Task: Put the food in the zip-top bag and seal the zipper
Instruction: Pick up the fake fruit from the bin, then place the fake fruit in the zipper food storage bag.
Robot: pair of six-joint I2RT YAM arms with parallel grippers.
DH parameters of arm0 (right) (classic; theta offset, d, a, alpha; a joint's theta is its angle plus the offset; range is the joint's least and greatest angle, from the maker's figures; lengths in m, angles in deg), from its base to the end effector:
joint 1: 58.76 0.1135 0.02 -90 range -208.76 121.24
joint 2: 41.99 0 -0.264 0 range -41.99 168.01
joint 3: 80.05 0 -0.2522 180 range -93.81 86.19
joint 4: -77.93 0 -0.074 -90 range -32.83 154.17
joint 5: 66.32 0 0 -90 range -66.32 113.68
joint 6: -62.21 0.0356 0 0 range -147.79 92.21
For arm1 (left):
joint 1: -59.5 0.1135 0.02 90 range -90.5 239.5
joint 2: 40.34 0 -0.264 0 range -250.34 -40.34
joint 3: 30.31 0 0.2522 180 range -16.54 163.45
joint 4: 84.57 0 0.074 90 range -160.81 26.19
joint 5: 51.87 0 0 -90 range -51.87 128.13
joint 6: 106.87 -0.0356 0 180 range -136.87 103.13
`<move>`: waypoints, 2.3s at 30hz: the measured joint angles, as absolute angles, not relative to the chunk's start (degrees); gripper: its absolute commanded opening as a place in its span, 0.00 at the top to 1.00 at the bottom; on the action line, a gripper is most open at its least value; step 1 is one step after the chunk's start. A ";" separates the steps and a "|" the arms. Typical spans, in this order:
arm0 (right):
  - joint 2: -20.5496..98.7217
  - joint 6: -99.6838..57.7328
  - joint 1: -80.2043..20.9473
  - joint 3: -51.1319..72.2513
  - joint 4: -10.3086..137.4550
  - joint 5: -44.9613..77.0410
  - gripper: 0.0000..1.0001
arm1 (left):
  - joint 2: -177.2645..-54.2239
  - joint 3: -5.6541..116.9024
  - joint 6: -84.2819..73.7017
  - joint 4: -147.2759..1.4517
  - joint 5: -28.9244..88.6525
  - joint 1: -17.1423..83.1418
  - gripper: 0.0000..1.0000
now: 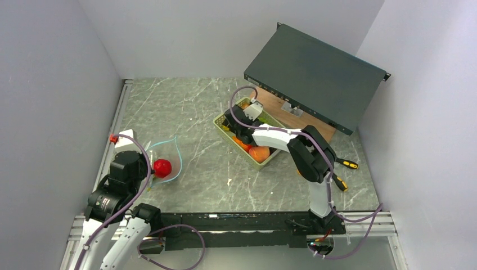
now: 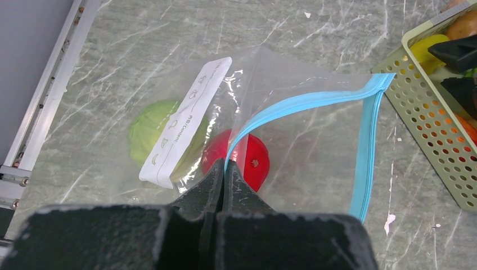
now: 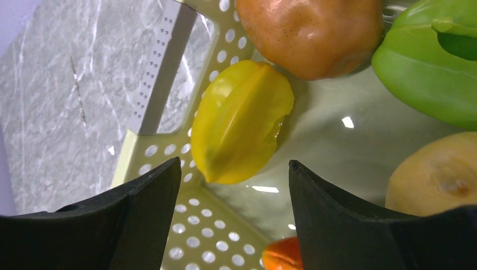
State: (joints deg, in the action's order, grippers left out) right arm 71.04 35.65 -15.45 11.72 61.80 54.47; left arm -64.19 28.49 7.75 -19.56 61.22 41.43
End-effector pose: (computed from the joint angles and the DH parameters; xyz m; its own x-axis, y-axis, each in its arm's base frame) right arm 0.3263 0.2825 0.1822 -0.4885 0.5955 -0.6378 0.2888 0.8001 0.5258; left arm 0.0782 -0.0108 0.3113 -0.4173 -0.2669 -0.8687 -0.2323 0.9555 -0.1820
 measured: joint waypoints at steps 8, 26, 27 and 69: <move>76.42 35.10 -16.30 11.48 66.26 55.17 0.25 | -64.19 28.49 7.60 -19.70 60.67 41.96 1.00; 73.14 27.61 -17.00 20.68 78.36 54.07 0.65 | -64.70 28.49 6.51 -20.42 59.38 43.36 1.00; 72.07 26.89 -17.00 21.60 78.28 53.81 0.66 | -64.70 28.49 6.48 -20.42 59.29 43.36 1.00; 54.65 -12.11 9.32 11.04 75.76 16.19 0.71 | -64.87 28.49 6.31 -20.61 58.29 43.84 1.00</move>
State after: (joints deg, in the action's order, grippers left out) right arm 54.65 -12.11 9.32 11.04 75.76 16.19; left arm -64.87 28.49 6.31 -20.61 58.29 43.84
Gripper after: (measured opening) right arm 0.484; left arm 0.012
